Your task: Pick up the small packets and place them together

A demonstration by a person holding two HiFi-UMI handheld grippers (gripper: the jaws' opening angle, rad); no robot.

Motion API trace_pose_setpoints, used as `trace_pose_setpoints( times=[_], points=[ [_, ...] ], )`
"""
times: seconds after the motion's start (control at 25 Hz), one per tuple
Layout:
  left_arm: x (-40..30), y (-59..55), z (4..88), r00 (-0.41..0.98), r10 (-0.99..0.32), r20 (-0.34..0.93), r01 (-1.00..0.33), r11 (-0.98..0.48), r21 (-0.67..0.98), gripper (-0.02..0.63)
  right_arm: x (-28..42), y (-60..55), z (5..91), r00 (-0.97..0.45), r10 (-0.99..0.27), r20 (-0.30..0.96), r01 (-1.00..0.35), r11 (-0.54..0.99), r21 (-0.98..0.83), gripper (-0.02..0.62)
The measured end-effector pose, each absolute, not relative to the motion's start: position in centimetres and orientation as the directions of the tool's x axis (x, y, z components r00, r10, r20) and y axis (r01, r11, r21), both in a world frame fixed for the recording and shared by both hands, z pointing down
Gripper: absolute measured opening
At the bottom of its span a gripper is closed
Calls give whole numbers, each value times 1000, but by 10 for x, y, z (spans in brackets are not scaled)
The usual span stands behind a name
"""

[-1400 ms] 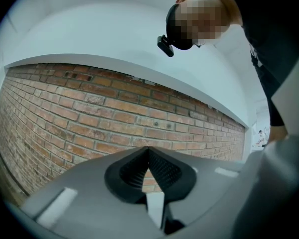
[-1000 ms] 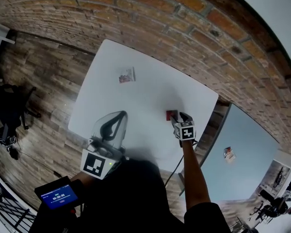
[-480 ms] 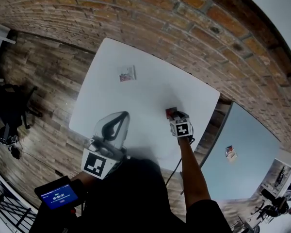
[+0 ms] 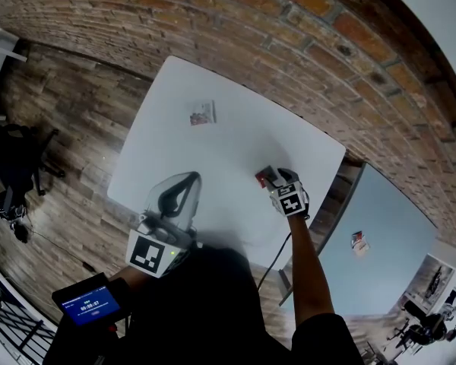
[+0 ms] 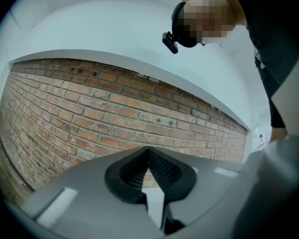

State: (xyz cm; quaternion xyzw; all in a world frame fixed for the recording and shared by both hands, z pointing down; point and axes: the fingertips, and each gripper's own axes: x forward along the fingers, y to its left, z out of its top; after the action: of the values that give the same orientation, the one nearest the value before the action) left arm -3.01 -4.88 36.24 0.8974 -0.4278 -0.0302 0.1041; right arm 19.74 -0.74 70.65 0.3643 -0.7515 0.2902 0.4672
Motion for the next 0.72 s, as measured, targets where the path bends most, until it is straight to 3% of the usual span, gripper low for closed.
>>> trace_pose_setpoints(
  times=[0.16, 0.32, 0.48, 0.72],
  points=[
    [-25, -48, 362, 640, -767, 40, -754, -616, 228, 0, 194, -2, 709, -255, -340, 905, -919, 378, -117, 227],
    [-19, -48, 360, 643, -764, 53, -749, -614, 250, 0, 188, 6, 726, -232, -315, 920, -931, 345, -117, 230],
    [-28, -48, 363, 631, -774, 45, -761, -607, 230, 0, 181, 2, 729, -240, -286, 928, -871, 485, -76, 227],
    [-41, -47, 369, 612, -790, 38, -777, -592, 213, 0, 163, 2, 733, -305, -181, 935, -676, 732, -79, 227]
  ],
)
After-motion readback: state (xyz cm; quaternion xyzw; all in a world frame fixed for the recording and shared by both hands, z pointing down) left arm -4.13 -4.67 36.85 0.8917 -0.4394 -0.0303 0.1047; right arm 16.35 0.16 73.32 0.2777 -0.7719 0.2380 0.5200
